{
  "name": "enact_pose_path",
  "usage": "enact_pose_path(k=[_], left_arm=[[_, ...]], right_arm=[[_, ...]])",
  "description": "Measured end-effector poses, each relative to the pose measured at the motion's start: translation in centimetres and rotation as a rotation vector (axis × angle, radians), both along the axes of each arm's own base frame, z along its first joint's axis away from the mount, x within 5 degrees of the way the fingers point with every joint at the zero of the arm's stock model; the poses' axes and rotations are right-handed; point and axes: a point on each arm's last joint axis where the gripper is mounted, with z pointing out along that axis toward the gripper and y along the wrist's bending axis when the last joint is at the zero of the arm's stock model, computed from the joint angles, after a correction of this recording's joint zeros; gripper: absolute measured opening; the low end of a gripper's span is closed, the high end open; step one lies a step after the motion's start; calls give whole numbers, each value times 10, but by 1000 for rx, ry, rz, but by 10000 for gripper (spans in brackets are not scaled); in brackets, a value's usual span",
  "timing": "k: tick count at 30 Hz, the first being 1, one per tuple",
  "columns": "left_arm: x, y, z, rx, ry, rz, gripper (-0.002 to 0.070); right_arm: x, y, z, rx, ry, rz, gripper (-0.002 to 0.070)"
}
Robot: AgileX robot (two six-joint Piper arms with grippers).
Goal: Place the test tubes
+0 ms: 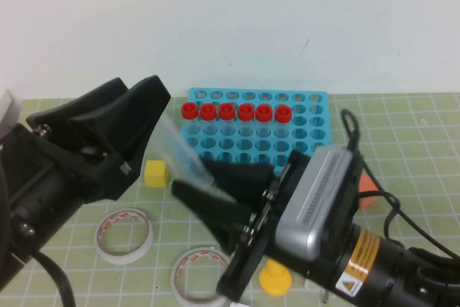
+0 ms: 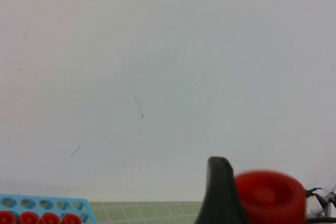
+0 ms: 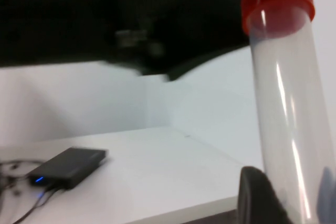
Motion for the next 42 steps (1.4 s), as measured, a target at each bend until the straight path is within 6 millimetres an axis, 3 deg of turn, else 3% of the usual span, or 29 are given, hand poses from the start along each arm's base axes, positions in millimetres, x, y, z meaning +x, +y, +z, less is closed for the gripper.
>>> enact_pose_path(k=[12, 25, 29, 33, 42], left_arm=[[0, -1, -5, 50, 28, -2, 484], [0, -1, -4, 47, 28, -2, 489], [0, -1, -6, 50, 49, -6, 427], [0, -1, -8, 39, 82, -12, 267], [0, -2, -8, 49, 77, -19, 265]], right_arm=[[4, -3, 0, 60, 83, -28, 233], [-2, 1, 0, 47, 85, 44, 233], [-2, 1, 0, 47, 86, 48, 233], [-2, 1, 0, 48, 88, 49, 233], [-2, 1, 0, 46, 86, 52, 233]])
